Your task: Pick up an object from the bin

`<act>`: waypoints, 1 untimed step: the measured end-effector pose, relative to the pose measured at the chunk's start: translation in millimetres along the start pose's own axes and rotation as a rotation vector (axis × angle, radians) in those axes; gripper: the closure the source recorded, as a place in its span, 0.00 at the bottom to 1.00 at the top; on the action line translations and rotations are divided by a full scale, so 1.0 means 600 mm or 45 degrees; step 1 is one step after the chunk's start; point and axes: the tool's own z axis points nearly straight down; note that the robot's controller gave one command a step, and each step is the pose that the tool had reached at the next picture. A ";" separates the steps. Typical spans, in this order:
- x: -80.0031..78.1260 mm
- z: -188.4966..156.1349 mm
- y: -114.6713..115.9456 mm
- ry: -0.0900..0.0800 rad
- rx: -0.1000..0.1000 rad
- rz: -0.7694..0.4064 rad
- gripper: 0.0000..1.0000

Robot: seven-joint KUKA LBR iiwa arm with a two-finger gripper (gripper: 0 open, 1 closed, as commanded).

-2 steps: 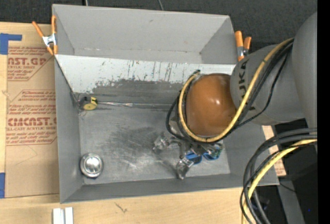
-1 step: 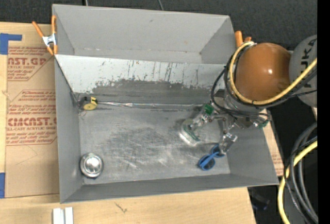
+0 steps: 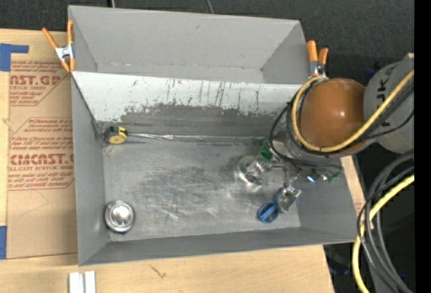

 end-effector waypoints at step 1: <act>-0.003 -0.006 -0.003 -0.004 0.008 -0.002 1.00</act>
Offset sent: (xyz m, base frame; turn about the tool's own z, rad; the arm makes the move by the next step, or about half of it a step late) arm 0.0000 0.0000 0.0000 0.0000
